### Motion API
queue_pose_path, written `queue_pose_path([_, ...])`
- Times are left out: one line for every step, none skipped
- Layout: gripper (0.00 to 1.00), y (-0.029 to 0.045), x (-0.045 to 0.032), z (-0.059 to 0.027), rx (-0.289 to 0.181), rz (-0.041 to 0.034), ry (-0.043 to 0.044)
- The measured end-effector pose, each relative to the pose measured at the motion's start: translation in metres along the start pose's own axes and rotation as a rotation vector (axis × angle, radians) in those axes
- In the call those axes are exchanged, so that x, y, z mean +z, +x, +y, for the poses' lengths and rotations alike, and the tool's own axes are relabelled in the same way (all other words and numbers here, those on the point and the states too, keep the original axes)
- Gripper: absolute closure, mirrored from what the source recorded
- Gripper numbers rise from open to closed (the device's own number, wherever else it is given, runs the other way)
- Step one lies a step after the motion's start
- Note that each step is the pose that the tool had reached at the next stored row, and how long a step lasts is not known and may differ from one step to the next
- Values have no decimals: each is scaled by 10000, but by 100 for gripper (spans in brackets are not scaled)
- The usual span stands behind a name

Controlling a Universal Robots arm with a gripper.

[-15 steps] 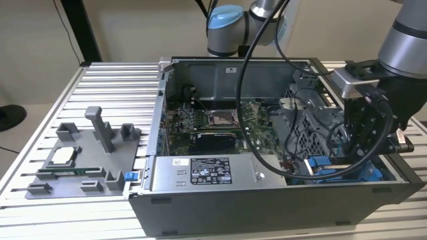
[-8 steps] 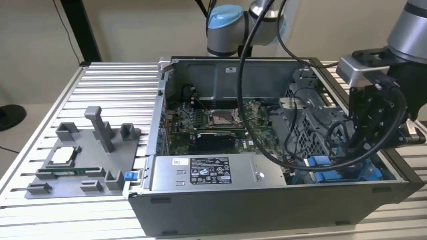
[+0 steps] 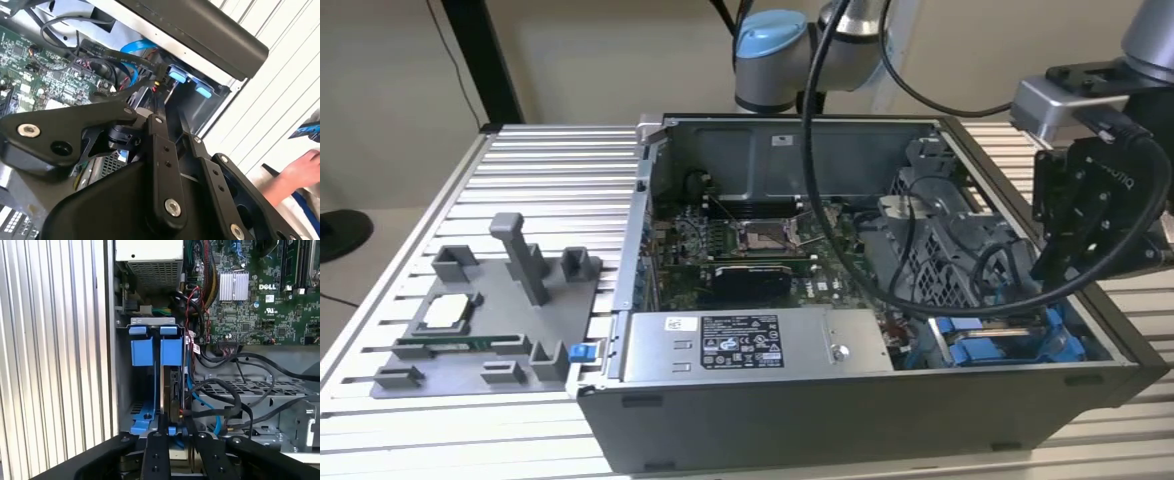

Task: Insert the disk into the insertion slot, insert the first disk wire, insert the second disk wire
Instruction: 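Insert the first disk wire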

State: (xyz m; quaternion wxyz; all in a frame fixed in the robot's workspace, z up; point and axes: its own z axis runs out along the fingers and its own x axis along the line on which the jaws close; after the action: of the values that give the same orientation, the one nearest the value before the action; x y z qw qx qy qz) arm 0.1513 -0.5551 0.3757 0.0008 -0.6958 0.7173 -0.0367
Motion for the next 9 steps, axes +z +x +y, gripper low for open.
queue_pose_path([100, -1, 0, -20, -6, 1, -1])
queue_pose_path([100, -2, 2, -45, -25, -1, -2])
queue_pose_path([100, -3, 3, -76, -47, -1, -6])
queue_pose_path([100, -4, 5, -108, -75, -2, -8])
queue_pose_path([100, -5, 7, -132, -98, -4, -7])
queue_pose_path([100, -10, 8, -147, -115, -6, -7])
queue_pose_path([100, -12, 9, -177, -123, -5, -10])
queue_pose_path([100, -14, 13, -224, -125, -6, -25])
queue_pose_path([100, -17, 16, -267, -127, -5, -54])
